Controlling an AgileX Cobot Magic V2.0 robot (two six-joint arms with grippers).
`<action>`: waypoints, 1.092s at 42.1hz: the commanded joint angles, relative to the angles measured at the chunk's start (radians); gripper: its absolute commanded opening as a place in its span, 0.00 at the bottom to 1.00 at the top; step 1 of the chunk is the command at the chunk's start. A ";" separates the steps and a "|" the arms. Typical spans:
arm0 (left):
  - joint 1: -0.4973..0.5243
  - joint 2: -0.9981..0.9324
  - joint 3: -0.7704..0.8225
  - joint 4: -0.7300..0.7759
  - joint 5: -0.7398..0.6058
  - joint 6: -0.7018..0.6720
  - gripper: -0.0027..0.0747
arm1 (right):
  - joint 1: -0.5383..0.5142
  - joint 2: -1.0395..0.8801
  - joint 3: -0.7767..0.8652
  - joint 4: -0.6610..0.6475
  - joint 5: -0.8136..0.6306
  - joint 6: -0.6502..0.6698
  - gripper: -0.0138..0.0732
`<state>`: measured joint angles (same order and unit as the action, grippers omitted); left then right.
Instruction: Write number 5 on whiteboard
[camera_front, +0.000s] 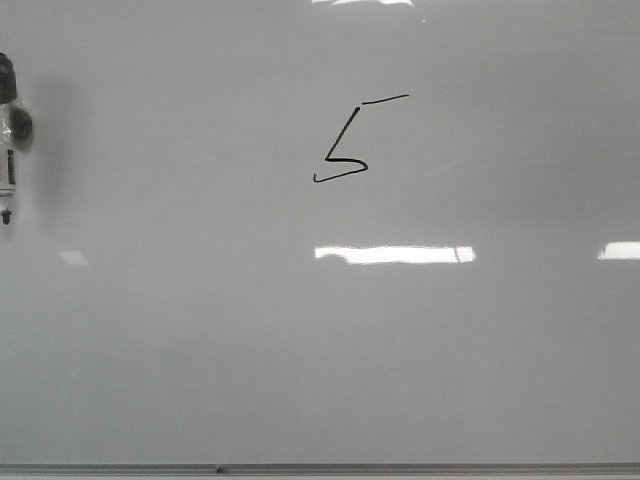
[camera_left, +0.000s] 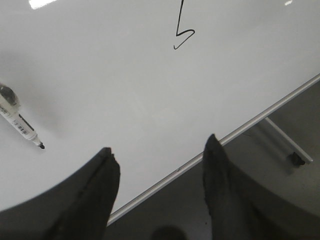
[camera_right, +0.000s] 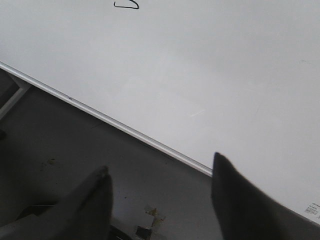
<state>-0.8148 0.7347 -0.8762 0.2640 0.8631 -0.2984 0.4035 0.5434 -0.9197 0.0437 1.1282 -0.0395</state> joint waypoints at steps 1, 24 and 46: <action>-0.008 -0.003 -0.032 0.021 -0.052 0.001 0.43 | -0.005 0.003 -0.023 -0.011 -0.082 0.000 0.47; -0.008 -0.003 -0.032 0.021 -0.052 0.001 0.01 | -0.005 0.003 -0.023 -0.009 -0.071 0.000 0.08; 0.017 -0.019 -0.025 0.017 -0.056 0.001 0.01 | -0.005 0.003 -0.023 -0.009 -0.071 0.000 0.08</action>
<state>-0.8148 0.7301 -0.8762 0.2687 0.8631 -0.2984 0.4035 0.5418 -0.9184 0.0437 1.1136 -0.0380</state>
